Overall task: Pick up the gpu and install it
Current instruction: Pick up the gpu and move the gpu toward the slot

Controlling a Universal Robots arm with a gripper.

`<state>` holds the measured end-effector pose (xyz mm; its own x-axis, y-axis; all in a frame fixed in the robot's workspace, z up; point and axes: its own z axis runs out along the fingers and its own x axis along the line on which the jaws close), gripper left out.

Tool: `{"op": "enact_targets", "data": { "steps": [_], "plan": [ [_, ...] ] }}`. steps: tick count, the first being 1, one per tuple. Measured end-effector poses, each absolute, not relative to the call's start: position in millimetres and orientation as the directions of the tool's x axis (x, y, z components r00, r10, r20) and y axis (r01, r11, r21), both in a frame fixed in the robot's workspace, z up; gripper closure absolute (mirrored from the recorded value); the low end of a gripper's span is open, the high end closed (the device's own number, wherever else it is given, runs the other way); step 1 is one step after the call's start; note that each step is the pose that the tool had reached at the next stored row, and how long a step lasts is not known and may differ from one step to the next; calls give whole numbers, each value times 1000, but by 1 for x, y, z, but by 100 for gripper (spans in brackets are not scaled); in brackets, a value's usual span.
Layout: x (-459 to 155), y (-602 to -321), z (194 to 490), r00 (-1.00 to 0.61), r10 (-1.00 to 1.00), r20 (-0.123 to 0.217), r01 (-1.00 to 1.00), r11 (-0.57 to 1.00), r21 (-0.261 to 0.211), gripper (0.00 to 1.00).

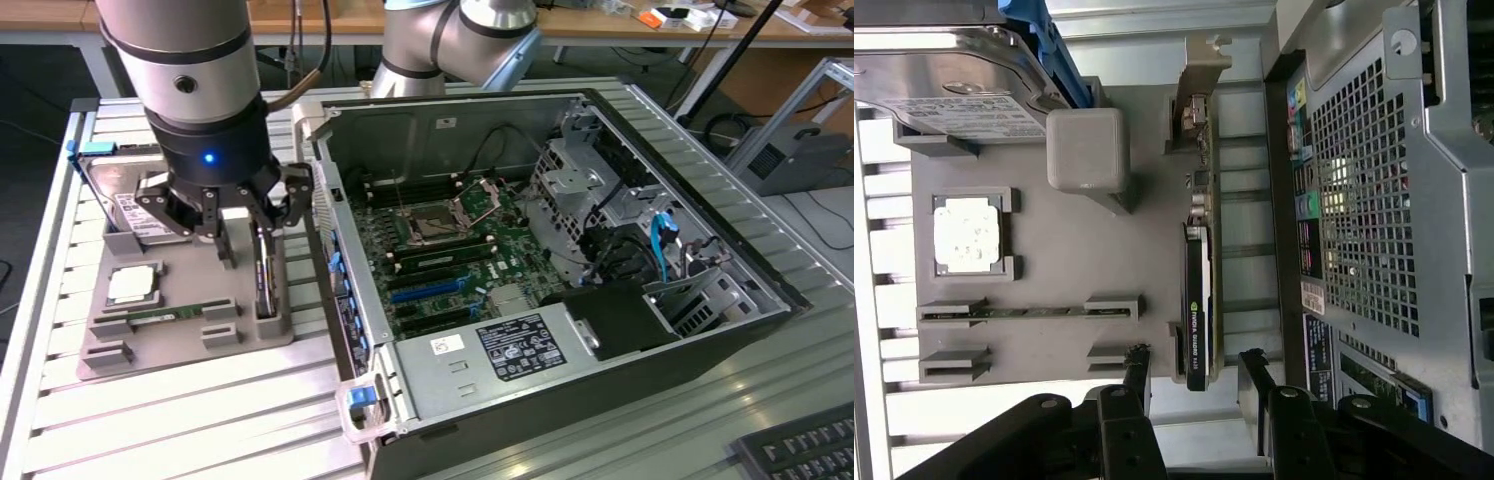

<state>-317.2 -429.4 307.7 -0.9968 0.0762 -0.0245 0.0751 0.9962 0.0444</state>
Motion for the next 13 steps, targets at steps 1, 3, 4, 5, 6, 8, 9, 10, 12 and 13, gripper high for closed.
{"op": "enact_targets", "data": {
  "steps": [1, 3, 4, 5, 6, 8, 9, 10, 12, 13],
  "plan": [
    [-317, -430, 307, -997, 76, -24, 75, 996, 44, 52],
    [-317, -430, 307, -997, 76, -24, 75, 996, 44, 52],
    [-317, -430, 307, -997, 76, -24, 75, 996, 44, 52],
    [-317, -430, 307, -997, 76, -24, 75, 996, 44, 52],
    [-317, -431, 306, -997, 76, -24, 75, 996, 44, 52],
    [-317, -431, 306, -997, 76, -24, 75, 996, 44, 52],
    [-317, -432, 305, -997, 76, -24, 75, 996, 44, 52],
    [-317, -432, 305, -997, 76, -24, 75, 996, 44, 52],
    [-317, -432, 305, -997, 76, -24, 75, 996, 44, 52],
    [-317, -432, 305, -997, 76, -24, 75, 996, 44, 52]
  ]
}}
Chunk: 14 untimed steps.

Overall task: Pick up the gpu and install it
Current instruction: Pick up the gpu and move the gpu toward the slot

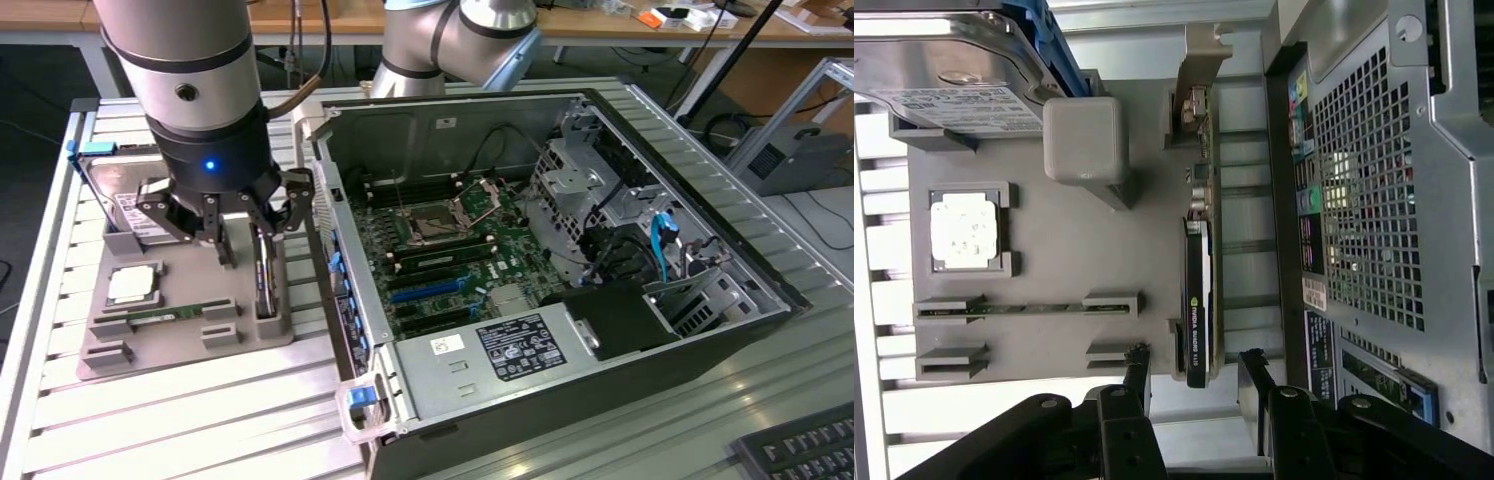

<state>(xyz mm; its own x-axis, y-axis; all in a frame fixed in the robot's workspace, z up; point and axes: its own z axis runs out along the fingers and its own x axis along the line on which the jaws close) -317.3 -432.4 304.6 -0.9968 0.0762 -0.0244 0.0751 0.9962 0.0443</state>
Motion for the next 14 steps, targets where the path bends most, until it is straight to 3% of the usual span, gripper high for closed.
{"op": "enact_targets", "data": {
  "steps": [14],
  "plan": [
    [-317, -435, 302, -997, 76, -24, 75, 996, 44, 52]
  ]
}}
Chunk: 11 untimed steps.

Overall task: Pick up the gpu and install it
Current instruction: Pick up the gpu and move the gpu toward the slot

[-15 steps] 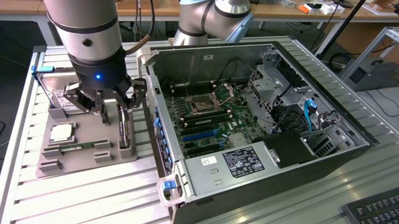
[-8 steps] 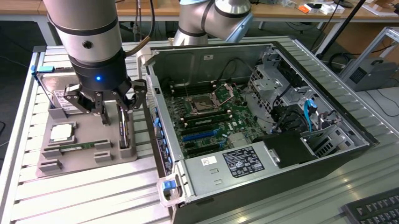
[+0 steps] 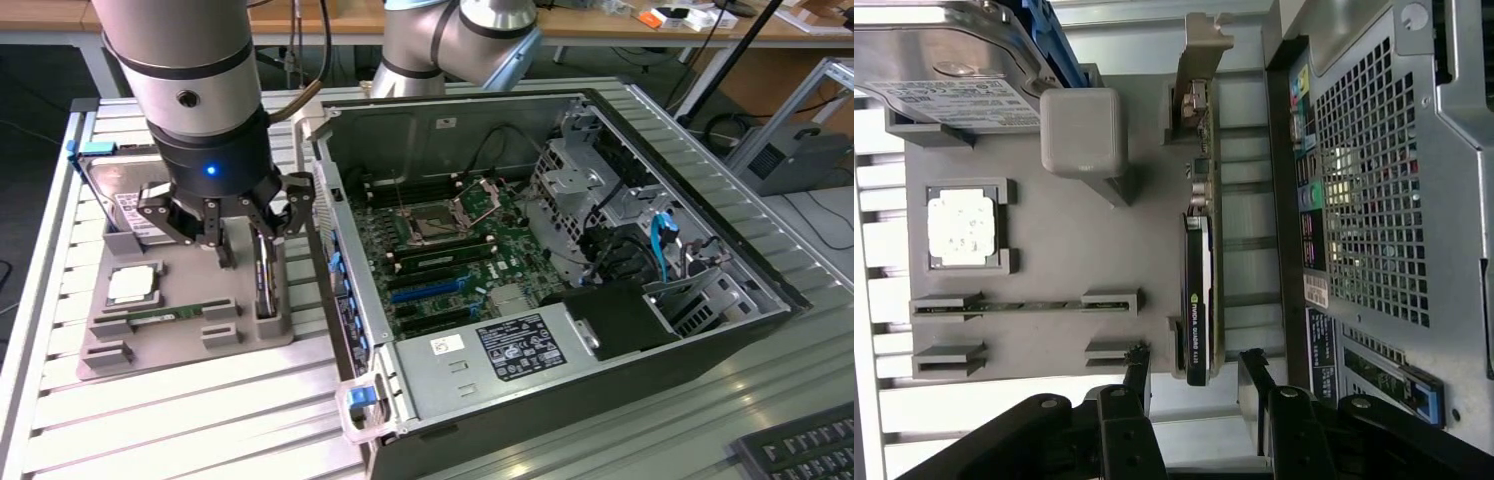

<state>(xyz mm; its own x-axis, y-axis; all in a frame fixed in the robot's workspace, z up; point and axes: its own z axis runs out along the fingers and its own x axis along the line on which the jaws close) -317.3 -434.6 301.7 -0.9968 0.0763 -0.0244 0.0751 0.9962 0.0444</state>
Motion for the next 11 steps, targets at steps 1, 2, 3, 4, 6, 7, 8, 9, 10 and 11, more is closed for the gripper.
{"op": "enact_targets", "data": {
  "steps": [1, 2, 3, 4, 6, 7, 8, 9, 10, 11],
  "plan": [
    [-317, -435, 302, -997, 76, -24, 75, 996, 44, 52],
    [-317, -435, 301, -997, 76, -24, 75, 996, 44, 52],
    [-317, -435, 301, -997, 76, -24, 75, 996, 44, 52],
    [-317, -435, 301, -997, 76, -24, 75, 996, 44, 52],
    [-317, -435, 300, -997, 76, -24, 75, 996, 44, 52],
    [-317, -435, 300, -997, 76, -24, 75, 996, 44, 52],
    [-317, -436, 300, -997, 76, -24, 75, 996, 44, 52],
    [-317, -436, 300, -997, 76, -24, 75, 996, 44, 52],
    [-317, -436, 300, -997, 76, -24, 75, 996, 44, 52],
    [-317, -436, 299, -997, 76, -24, 75, 996, 44, 52]
  ]
}}
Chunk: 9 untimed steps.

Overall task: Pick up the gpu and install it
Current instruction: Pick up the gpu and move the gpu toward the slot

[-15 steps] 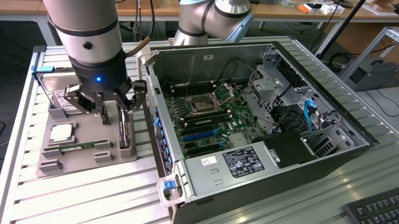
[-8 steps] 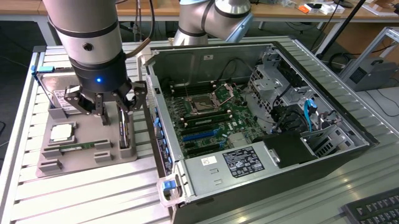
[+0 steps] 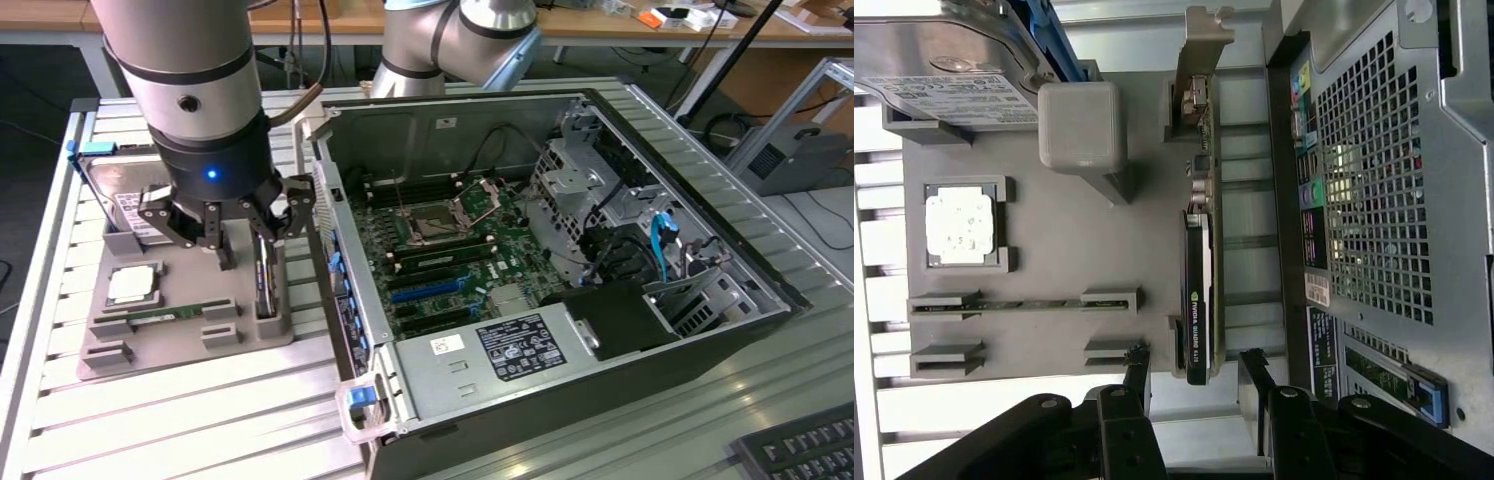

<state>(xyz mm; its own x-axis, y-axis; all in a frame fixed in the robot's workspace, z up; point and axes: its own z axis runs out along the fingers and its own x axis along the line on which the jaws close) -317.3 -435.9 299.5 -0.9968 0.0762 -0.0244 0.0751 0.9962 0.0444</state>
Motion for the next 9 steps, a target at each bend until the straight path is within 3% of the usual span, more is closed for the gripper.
{"op": "enact_targets", "data": {
  "steps": [9],
  "plan": [
    [-317, -437, 297, -997, 76, -24, 75, 996, 44, 52]
  ]
}}
